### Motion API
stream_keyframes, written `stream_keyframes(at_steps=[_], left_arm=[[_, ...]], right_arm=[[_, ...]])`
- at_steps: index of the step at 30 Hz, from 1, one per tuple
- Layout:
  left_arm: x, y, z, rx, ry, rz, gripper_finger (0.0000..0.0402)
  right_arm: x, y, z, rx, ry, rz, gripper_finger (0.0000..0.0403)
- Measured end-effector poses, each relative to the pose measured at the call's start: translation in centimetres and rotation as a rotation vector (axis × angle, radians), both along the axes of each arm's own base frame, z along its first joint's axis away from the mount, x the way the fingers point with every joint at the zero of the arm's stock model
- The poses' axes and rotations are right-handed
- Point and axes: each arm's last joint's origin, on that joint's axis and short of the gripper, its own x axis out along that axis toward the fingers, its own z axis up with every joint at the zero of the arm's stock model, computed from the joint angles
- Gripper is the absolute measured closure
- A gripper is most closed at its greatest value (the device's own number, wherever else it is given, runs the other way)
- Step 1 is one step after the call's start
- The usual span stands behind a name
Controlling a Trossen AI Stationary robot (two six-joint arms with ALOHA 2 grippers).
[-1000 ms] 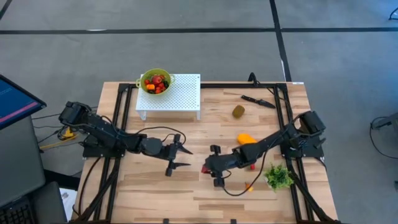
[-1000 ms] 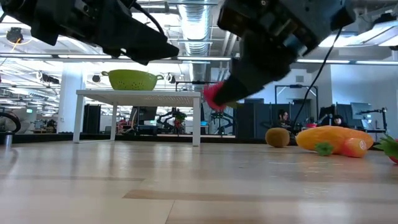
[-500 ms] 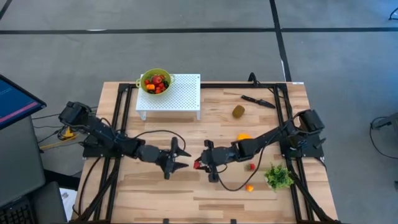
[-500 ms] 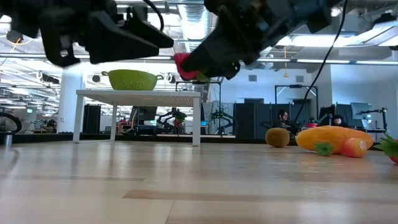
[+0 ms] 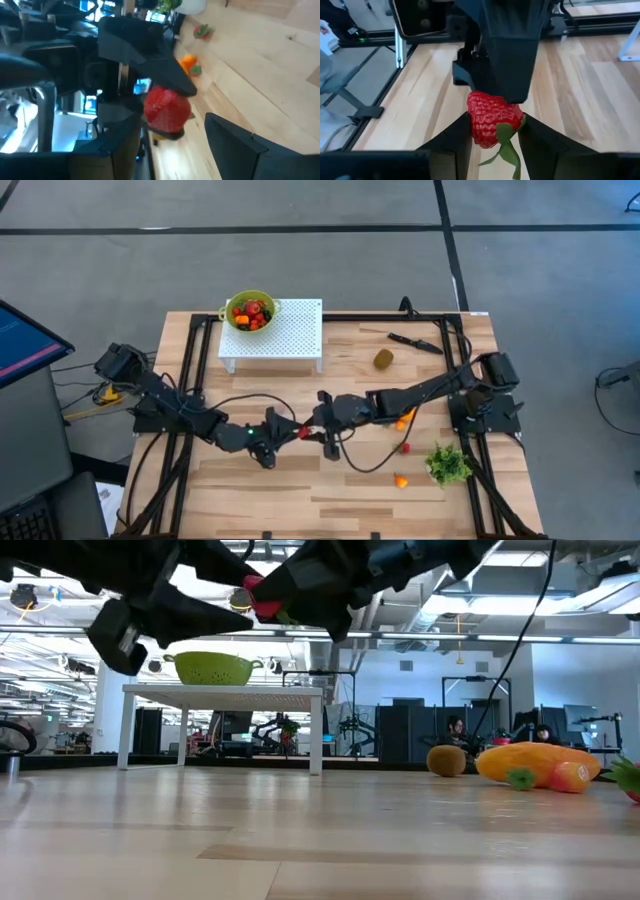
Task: Pick & Place Fruit
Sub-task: Put the strawberry into the green strainer bowl on the shelf
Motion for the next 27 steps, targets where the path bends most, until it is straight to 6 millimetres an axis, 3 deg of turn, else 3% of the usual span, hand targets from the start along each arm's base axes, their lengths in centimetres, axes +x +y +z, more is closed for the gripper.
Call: stream_keyframes(at_steps=[12,21,27], left_arm=[[0.4,0.8,0.5,0.102,-0.022,0.044,0.0188],[1.0,2.1,0.9,0.086,-0.059,0.090,0.0189],[1.0,2.0,0.9,0.084,-0.059,0.083,0.0232]], right_arm=[[0.9,-1.9,1.3,0.029,-0.036,0.003,0.0267],[1.1,-2.8,1.4,0.028,-0.036,-0.020,0.0265],[1.1,-3.3,1.4,0.028,-0.036,-0.033,0.0267]])
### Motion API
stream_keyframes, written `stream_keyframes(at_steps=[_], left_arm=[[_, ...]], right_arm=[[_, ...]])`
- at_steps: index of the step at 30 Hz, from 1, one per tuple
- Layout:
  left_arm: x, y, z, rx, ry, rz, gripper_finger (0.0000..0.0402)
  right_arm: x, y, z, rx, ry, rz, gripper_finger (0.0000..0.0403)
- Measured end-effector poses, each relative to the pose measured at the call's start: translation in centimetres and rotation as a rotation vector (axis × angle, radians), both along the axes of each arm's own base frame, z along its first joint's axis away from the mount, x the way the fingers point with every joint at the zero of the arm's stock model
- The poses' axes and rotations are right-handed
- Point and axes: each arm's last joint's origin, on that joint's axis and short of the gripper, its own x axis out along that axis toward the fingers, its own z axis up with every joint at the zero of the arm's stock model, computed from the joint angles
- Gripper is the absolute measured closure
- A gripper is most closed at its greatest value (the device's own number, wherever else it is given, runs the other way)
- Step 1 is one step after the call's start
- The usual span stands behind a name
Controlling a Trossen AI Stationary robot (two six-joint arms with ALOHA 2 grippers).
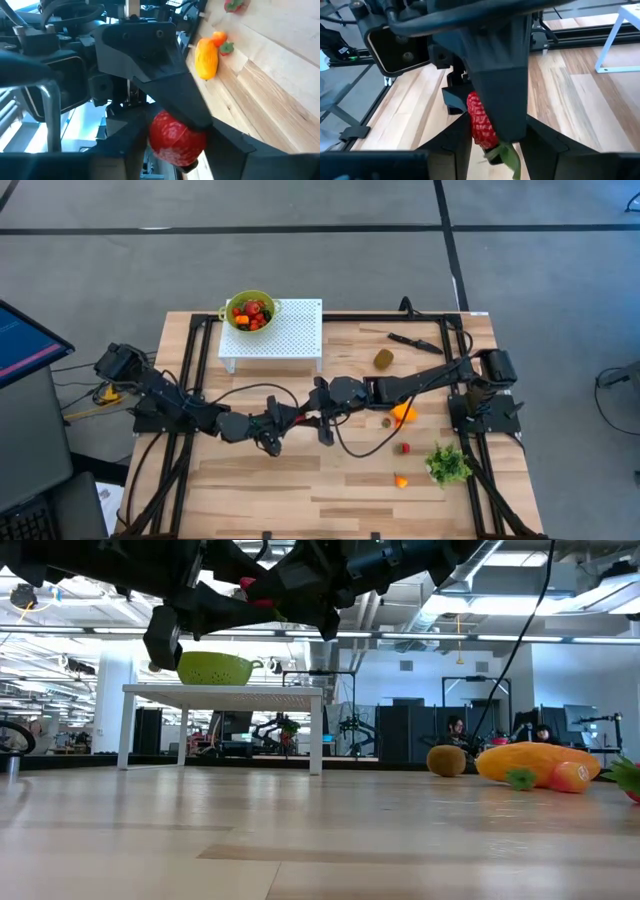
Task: Pick & Place Fruit
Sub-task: Put the strawberry into the green strainer bowl on the shelf
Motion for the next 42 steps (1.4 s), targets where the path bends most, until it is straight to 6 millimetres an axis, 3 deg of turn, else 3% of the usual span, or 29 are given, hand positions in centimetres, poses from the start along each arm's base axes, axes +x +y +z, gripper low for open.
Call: stream_keyframes(at_steps=[5,14,21,26,30,37,42], left_arm=[[0.0,0.0,0.0,0.000,0.000,0.000,0.0275],[0.0,0.0,0.1,-0.006,-0.007,-0.002,0.0241],[0.0,-0.1,0.1,-0.030,-0.014,-0.005,0.0274],[-0.1,-0.2,0.0,-0.031,-0.014,-0.004,0.0251],[-0.1,-0.1,0.1,-0.027,-0.016,0.027,0.0238],[-0.1,0.0,0.0,-0.075,-0.034,0.056,0.0270],[-0.1,0.2,0.1,-0.067,-0.041,0.110,0.0251]], right_arm=[[0.0,-0.1,0.0,0.001,0.001,-0.002,0.0265],[0.1,0.0,0.1,0.002,-0.015,0.000,0.0250],[0.1,0.0,0.1,0.003,-0.016,0.000,0.0221],[0.0,0.0,0.0,0.015,-0.001,-0.007,0.0209],[-0.2,-0.6,-0.5,0.018,0.062,-0.026,0.0198],[-1.4,-2.5,-1.1,0.030,0.229,-0.088,0.0185],[-2.0,-2.9,-1.6,0.042,0.326,-0.114,0.0190]])
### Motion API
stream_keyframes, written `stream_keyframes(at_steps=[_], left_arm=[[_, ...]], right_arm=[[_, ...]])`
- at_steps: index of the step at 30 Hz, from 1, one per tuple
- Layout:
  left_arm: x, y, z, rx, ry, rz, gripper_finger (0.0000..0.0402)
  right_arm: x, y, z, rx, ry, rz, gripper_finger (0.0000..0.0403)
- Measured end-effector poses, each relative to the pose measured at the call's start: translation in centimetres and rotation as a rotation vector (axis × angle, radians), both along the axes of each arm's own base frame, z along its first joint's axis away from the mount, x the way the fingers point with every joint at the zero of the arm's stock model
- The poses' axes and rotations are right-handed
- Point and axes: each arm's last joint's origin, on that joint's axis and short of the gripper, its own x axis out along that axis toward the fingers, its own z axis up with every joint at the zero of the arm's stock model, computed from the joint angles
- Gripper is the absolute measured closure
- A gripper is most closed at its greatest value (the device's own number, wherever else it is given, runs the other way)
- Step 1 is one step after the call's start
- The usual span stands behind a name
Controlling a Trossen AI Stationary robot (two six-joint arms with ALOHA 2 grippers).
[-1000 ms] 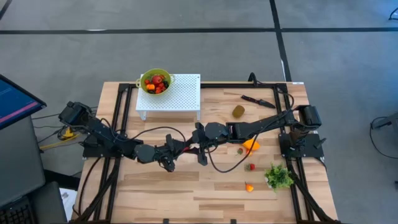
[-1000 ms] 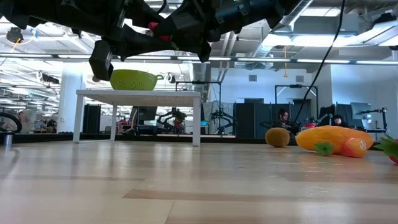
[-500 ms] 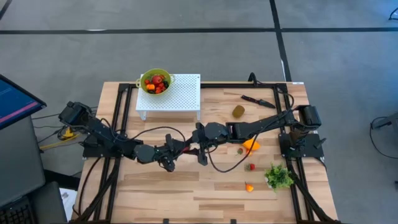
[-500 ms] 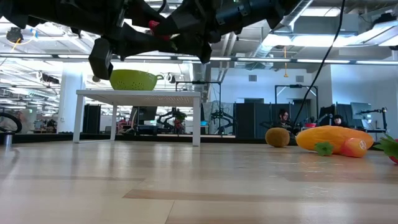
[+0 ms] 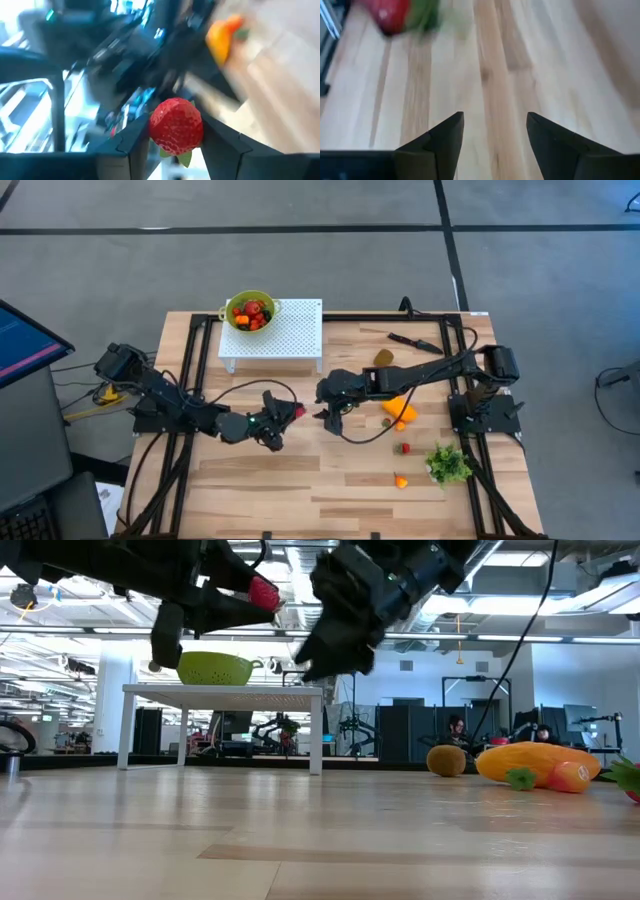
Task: Pick & Place Fruit
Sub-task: Put the strawberry into the green strainer bowl on the shelf
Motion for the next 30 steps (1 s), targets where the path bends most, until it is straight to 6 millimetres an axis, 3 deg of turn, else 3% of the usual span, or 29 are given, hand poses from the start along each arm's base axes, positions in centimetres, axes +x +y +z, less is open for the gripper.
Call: stream_keyframes(at_steps=[4,10,15,22,26,30], left_arm=[[-0.1,1.1,0.6,0.070,-0.021,0.222,0.0248],[-0.5,4.8,2.9,0.067,-0.084,0.529,0.0263],[-2.0,8.1,5.9,0.001,-0.209,0.661,0.0249],[-5.5,11.3,9.8,-0.244,-0.574,0.779,0.0257],[-6.6,12.4,10.6,-0.352,-0.738,0.825,0.0263],[-6.6,13.7,10.3,-0.368,-0.786,0.894,0.0248]], right_arm=[[-0.7,0.4,-0.7,0.019,0.098,-0.012,0.0197],[-1.5,0.8,-2.1,0.033,0.153,-0.022,0.0212],[-1.6,0.8,-2.2,0.032,0.159,-0.022,0.0227],[-1.5,0.8,-2.2,0.033,0.150,-0.023,0.0240],[-1.5,0.8,-2.1,0.033,0.147,-0.023,0.0243],[-1.4,0.8,-2.0,0.034,0.129,-0.022,0.0242]])
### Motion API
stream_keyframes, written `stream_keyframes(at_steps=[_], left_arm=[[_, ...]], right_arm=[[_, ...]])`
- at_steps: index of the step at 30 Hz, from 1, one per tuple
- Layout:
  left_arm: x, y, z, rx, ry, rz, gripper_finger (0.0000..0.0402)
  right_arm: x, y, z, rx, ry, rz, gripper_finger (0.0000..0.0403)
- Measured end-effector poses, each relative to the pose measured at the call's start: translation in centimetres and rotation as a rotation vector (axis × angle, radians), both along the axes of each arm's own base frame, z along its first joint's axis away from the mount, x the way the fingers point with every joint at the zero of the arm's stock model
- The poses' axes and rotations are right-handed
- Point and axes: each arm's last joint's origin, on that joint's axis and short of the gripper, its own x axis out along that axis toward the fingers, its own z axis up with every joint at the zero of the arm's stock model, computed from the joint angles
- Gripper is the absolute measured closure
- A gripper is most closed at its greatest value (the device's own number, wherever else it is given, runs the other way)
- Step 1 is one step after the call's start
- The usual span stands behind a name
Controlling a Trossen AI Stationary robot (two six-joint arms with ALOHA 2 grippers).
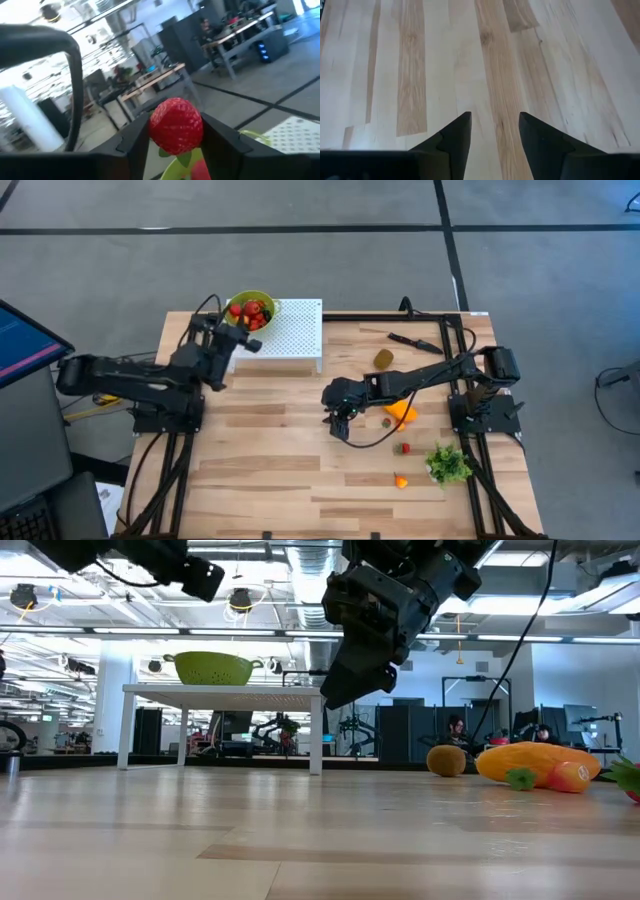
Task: Pick & Place Fruit
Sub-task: Put the strawberry into the green strainer bowl on the shelf
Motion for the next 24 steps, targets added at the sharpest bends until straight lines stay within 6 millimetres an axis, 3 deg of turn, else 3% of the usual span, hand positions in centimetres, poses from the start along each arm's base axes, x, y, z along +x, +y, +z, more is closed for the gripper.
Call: stream_keyframes(at_steps=[13,24], left_arm=[[2.2,3.3,-3.4,-0.038,0.136,0.139,0.0258],[2.7,3.9,-4.5,-0.060,0.184,0.209,0.0196]], right_arm=[[0.0,0.0,0.0,0.000,-0.001,0.001,0.0250],[0.0,0.0,0.0,0.000,0.000,0.001,0.0252]])
